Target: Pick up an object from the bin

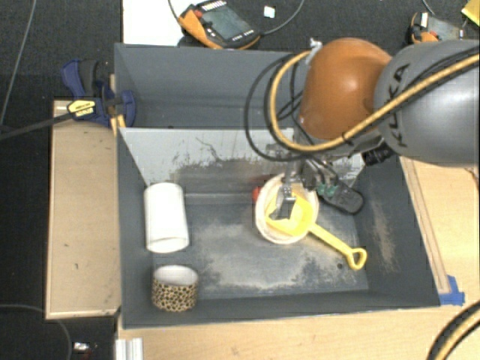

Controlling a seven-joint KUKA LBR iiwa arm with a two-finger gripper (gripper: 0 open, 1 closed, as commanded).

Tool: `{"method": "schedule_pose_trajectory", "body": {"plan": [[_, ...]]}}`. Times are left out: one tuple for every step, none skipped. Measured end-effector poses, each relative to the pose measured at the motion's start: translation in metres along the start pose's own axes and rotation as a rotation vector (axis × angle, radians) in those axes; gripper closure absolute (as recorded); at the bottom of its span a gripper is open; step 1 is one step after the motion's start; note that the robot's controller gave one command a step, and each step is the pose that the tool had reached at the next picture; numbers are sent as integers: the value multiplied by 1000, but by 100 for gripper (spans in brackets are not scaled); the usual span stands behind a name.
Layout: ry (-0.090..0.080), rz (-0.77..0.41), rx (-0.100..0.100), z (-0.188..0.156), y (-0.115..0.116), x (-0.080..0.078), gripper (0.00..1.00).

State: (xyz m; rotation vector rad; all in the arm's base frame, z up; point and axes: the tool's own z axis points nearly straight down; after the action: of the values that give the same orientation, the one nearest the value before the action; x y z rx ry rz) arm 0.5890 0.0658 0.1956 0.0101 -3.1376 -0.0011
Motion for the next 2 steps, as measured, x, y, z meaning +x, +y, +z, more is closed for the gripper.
{"method": "schedule_pose_trajectory", "body": {"plan": [[-7, 2, 0, -4, 0, -2, 0], [-6, -49, 1, 127, -82, 72, 0]]}}
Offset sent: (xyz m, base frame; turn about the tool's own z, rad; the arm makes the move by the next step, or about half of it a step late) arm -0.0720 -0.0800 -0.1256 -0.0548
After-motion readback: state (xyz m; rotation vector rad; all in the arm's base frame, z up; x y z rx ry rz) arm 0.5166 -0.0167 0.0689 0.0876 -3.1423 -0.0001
